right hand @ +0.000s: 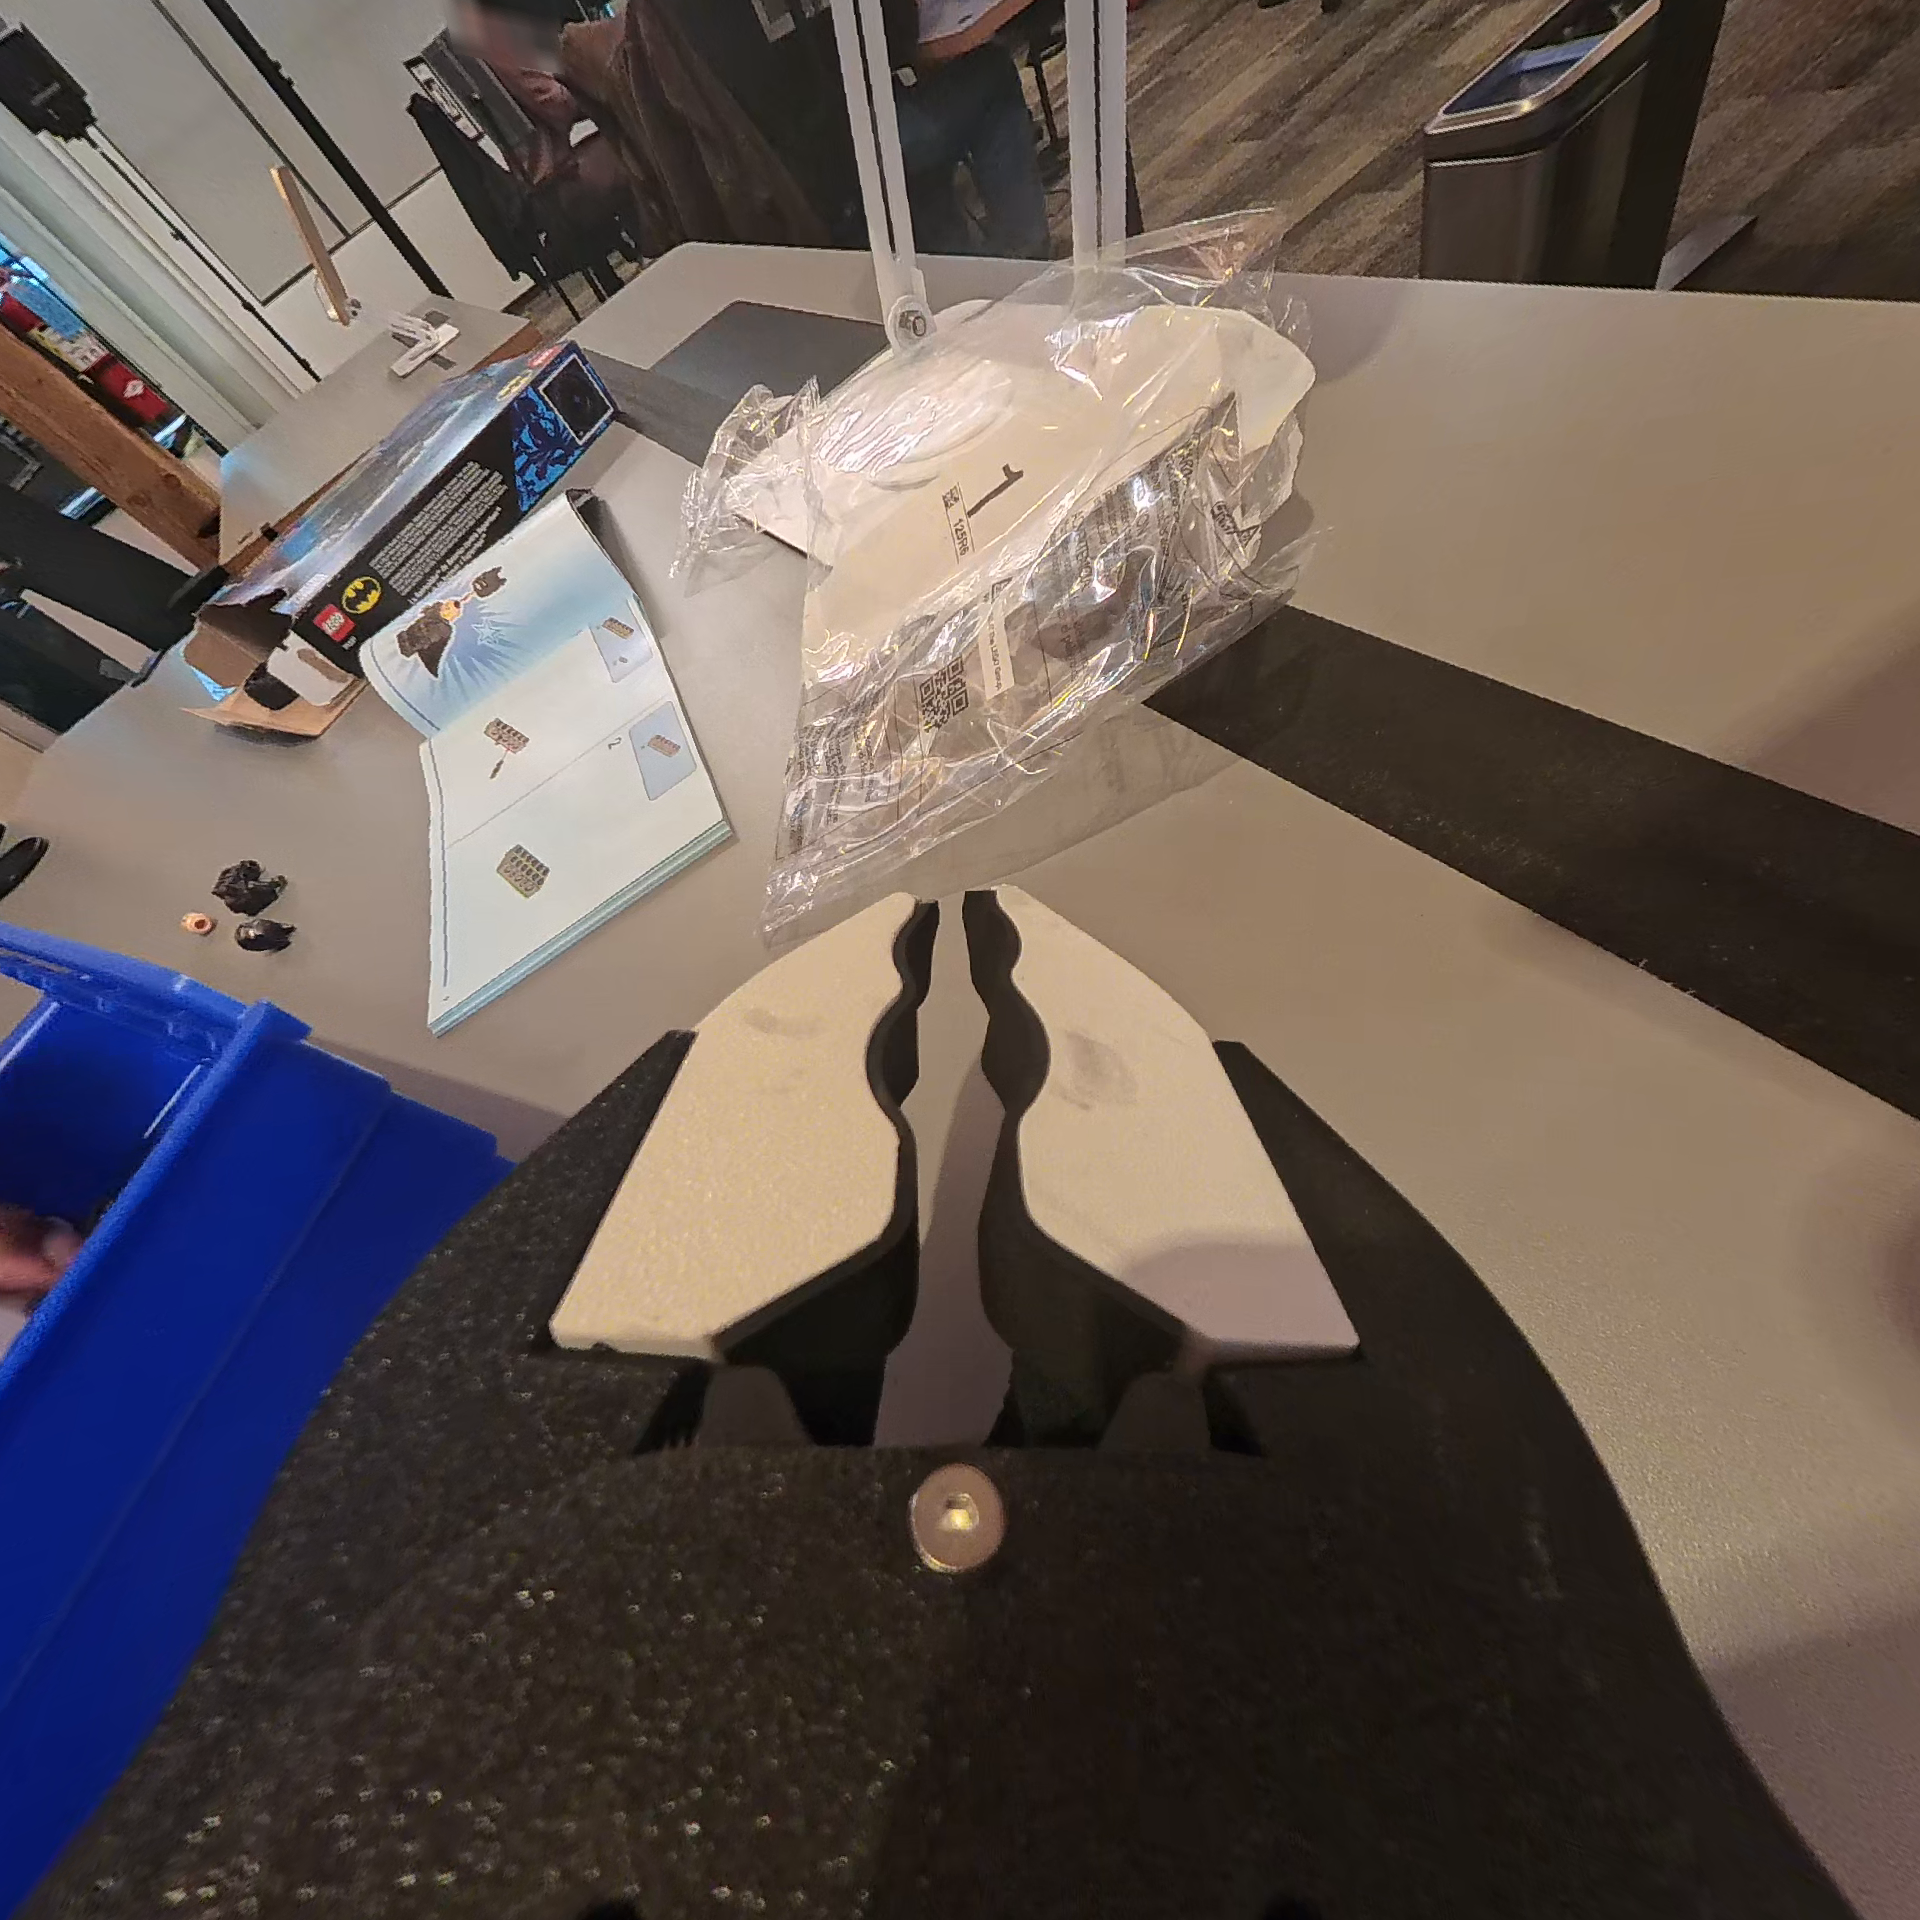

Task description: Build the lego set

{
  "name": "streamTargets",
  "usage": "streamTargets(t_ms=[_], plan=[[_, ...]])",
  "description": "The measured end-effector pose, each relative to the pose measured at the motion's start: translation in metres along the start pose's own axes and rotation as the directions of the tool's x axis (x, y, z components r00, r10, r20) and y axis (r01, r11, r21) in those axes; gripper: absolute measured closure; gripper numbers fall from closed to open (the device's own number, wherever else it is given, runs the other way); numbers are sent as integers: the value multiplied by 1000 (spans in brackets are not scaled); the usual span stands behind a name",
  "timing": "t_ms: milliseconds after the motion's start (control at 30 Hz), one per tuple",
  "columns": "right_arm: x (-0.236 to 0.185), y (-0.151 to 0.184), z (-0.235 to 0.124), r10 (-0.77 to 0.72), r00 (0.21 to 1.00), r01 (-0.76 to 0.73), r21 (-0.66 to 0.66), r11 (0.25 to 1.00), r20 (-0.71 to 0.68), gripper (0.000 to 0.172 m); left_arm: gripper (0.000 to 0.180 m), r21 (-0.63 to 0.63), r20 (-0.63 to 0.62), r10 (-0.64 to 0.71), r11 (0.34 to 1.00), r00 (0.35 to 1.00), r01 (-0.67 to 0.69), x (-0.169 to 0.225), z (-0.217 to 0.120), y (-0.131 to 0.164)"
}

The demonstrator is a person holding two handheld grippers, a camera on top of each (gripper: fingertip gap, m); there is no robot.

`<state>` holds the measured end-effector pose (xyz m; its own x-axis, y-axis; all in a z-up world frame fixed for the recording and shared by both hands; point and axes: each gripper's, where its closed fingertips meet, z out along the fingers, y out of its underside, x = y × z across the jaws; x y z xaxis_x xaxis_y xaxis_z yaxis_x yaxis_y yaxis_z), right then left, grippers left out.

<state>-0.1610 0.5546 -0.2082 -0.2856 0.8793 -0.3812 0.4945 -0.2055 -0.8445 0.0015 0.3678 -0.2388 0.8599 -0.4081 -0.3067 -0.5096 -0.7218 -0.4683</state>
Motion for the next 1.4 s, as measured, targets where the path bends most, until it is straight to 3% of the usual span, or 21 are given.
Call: streamTargets(t_ms=[133, 333, 467, 667, 1000, 1200, 1400], plan=[[0, 0, 0, -1, 1000, 1, -2, 1000, -1, 165, 131, 52, 29, -73, 996, 997, 71, -17, -5, -11], [0, 0, 0, -3, 1000, 3, -2, 1000, -2, 165, 131, 145, -155, -73, 985, 985, 96, 4, 1, -49], [0, 0, 0, -2, 1000, 2, -1, 1000, -1, 165, 131, 135, -193, -36, 989, 980, 63, 10, 15, -62], [0, 0, 0, 0, 1000, 0, -1, 1000, 3, 165, 129, 74, -137, -15, 997, 990, 25, 5, 39, -56], [0, 0, 0, -2, 1000, 2, -2, 1000, 1, 165, 134, 67, -24, -82, 994, 996, 83, -26, 28, -44], [0, 0, 0, -3, 1000, 3, -3, 1000, 0, 165, 133, 156, -180, -30, 986, 983, 59, 8, 25, -67], [0, 0, 0, -2, 1000, 2, -2, 1000, 1, 165, 136, 174, -240, 17, 984, 971, 26, 25, 34, -75]])
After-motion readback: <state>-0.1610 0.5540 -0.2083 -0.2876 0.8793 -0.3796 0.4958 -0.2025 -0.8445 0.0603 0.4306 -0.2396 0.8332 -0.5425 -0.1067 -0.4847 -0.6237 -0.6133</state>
